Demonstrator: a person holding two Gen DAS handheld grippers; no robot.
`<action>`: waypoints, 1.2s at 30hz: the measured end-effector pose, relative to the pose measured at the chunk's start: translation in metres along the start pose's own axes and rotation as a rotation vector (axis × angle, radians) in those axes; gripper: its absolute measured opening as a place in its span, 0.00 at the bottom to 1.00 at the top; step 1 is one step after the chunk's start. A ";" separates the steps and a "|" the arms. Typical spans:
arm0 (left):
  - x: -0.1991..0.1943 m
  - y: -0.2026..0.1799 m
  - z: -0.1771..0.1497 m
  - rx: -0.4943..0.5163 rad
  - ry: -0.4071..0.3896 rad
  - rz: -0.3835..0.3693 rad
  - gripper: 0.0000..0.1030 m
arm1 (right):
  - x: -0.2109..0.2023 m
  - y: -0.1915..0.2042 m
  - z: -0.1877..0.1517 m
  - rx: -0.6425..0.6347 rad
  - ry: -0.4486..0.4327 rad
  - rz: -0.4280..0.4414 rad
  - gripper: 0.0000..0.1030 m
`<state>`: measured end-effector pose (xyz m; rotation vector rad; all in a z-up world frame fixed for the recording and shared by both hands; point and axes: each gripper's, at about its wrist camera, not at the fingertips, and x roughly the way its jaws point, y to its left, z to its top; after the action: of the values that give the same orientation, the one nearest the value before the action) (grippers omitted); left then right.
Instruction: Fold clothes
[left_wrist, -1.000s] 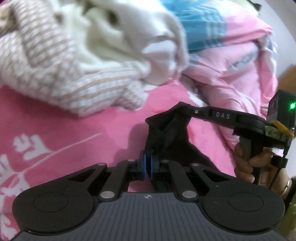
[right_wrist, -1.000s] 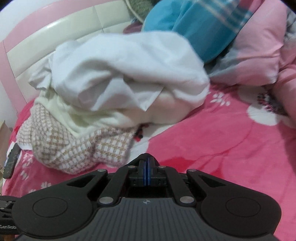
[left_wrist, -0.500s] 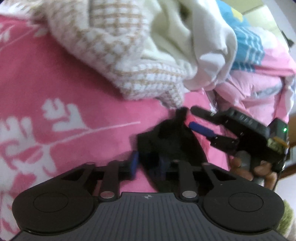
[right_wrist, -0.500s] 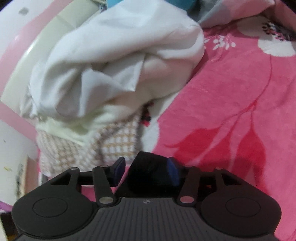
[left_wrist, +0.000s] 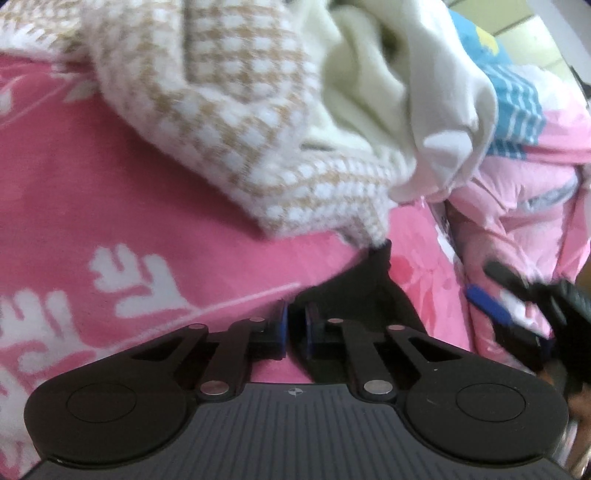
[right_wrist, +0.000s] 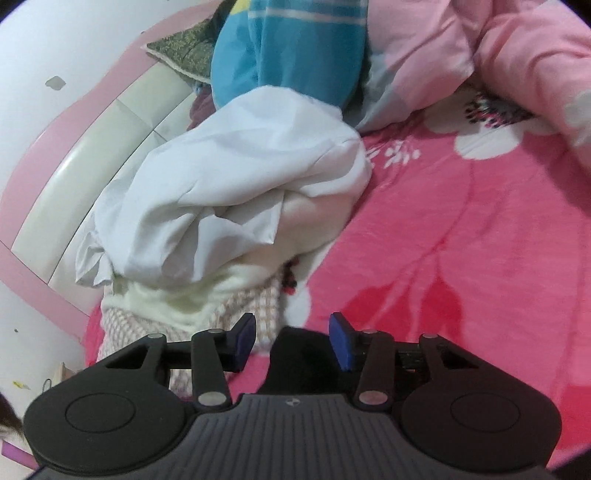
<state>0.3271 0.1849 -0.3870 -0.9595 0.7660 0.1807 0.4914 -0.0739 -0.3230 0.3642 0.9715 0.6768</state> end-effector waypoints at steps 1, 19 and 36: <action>-0.002 0.002 0.002 -0.017 -0.004 -0.003 0.12 | -0.009 0.000 -0.003 -0.002 -0.012 -0.011 0.45; -0.029 -0.023 -0.037 0.224 0.185 -0.006 0.51 | -0.155 -0.068 -0.084 0.210 0.004 -0.421 0.45; -0.004 -0.048 -0.047 0.338 0.128 0.056 0.51 | -0.041 -0.072 -0.031 -0.016 0.239 -0.224 0.02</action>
<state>0.3222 0.1205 -0.3680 -0.6331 0.9089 0.0357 0.4753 -0.1549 -0.3536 0.1583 1.2128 0.5310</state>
